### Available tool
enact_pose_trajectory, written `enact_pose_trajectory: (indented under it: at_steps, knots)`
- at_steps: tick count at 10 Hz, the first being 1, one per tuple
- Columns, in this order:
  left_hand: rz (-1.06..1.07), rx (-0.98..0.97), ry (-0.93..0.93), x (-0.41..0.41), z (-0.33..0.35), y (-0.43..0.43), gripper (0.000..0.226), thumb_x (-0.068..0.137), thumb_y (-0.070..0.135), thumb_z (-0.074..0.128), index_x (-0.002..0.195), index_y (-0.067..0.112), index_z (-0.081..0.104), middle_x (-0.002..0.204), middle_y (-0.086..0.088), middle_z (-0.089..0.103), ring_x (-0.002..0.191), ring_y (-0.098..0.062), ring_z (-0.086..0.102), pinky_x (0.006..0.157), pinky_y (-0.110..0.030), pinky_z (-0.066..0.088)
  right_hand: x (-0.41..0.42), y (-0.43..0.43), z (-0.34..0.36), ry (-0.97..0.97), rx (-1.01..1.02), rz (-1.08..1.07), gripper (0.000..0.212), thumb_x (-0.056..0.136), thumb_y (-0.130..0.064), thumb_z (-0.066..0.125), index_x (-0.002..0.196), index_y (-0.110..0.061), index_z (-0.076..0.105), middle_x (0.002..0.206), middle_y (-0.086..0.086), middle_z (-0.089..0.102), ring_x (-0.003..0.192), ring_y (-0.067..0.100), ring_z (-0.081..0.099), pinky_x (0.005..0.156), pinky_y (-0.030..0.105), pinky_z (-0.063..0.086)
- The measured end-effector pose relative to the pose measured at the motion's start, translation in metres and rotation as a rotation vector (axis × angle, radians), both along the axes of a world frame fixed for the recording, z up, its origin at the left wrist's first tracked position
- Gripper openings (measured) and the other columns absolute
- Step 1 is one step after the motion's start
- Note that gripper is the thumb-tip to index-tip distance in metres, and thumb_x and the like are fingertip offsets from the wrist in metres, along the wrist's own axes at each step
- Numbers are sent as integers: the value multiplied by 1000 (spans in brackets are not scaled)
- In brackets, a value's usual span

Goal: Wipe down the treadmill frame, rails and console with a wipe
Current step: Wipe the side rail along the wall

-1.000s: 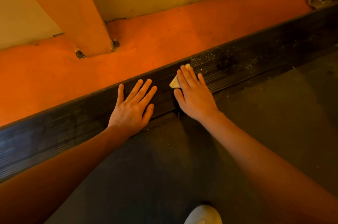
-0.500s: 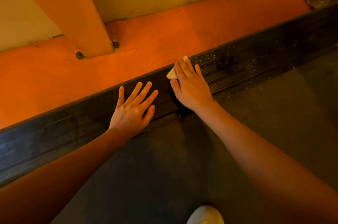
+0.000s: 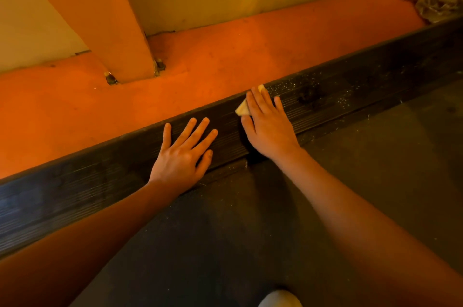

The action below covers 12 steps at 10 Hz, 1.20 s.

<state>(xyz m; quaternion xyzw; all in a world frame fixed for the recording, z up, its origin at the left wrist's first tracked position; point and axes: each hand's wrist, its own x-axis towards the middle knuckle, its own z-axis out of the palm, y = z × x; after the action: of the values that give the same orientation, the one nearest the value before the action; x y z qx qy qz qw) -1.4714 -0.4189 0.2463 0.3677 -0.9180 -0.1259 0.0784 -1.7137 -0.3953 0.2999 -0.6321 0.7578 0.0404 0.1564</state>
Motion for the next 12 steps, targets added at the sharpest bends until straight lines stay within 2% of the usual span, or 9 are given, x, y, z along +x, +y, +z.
enact_pose_trajectory:
  at_steps: [1, 3, 5, 7, 10, 12]
  knots:
    - [-4, 6, -8, 0, 0, -1, 51, 106, 41, 35, 155, 28, 39, 166, -1, 25, 154, -25, 18, 119, -69, 14, -7, -7, 1, 8, 27, 21, 63, 111, -44, 17, 164, -12, 7, 172, 6, -1, 158, 21, -8, 125, 40, -9]
    - [1, 20, 1, 0, 2, -1, 51, 106, 41, 36, 155, 28, 40, 166, -1, 25, 154, -25, 18, 119, -70, 14, -10, 76, 6, -20, 66, 68, 65, 108, -51, 13, 164, -21, 2, 172, -2, -8, 157, 15, -14, 124, 36, -12]
    - [6, 11, -8, -1, 2, 0, 51, 105, 40, 36, 155, 28, 39, 166, -1, 26, 154, -25, 18, 119, -69, 14, -16, -6, 0, 6, 34, 31, 64, 110, -46, 16, 164, -14, 4, 172, 4, -5, 158, 21, -10, 125, 40, -10]
    - [-8, 35, -20, -1, 3, 0, 51, 106, 42, 33, 156, 29, 37, 167, -1, 23, 155, -25, 17, 118, -70, 14, -10, 73, 7, -32, 38, 79, 63, 110, -50, 16, 164, -21, 1, 172, -2, -9, 156, 15, -15, 124, 36, -13]
    - [-6, 42, -34, -2, 3, -1, 52, 106, 43, 32, 156, 30, 35, 167, -1, 22, 155, -26, 16, 119, -70, 12, -17, -4, -1, 15, 28, 39, 64, 110, -45, 19, 164, -14, 5, 172, 4, -5, 158, 20, -11, 125, 40, -9]
    - [-14, 38, -33, -1, 3, -1, 52, 106, 43, 32, 156, 30, 35, 167, -1, 22, 155, -25, 16, 119, -70, 12, -10, 77, 13, -3, 93, 99, 66, 106, -53, 10, 163, -22, -2, 171, -2, -12, 156, 15, -17, 123, 37, -13]
